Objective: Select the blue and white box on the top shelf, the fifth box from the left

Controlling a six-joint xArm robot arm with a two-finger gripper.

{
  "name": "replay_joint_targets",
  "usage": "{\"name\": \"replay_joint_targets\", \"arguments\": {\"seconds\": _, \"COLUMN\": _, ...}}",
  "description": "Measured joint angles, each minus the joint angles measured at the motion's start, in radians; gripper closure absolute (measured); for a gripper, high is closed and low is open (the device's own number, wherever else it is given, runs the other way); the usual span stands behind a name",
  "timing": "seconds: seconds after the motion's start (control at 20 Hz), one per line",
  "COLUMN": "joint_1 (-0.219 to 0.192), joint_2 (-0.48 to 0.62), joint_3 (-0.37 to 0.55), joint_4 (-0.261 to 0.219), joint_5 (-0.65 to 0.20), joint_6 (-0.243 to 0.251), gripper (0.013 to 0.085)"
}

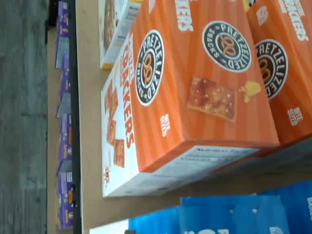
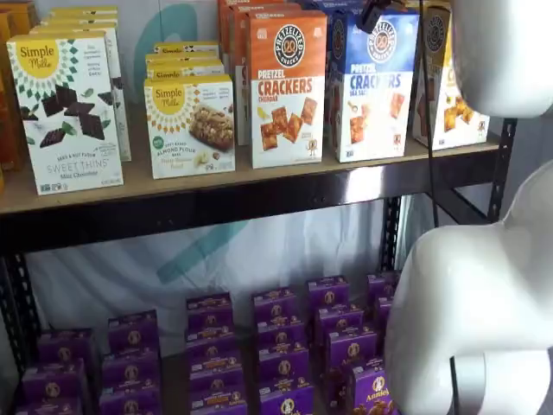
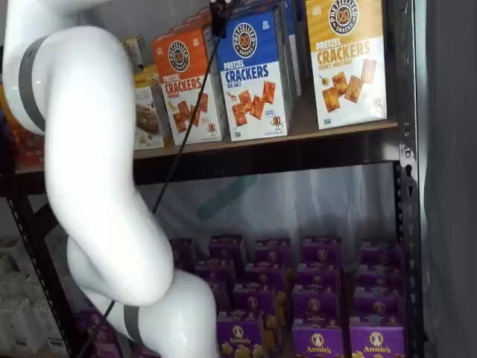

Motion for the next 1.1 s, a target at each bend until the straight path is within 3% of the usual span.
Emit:
{"name": "replay_joint_targets", "arguments": {"seconds": 0.65, "joint_1": 0.009, "joint_2": 0.043, "joint_3": -0.04, "joint_4": -0.062, "joint_5": 0.025, "joint_6": -0.015, "gripper": 0.013}}
{"name": "replay_joint_targets", "arguments": {"seconds": 1.1, "joint_1": 0.051, "joint_2": 0.039, "joint_3": -0.027, "joint_4": -0.13, "joint_5": 0.031, "joint_6": 0.0, "gripper": 0.013}}
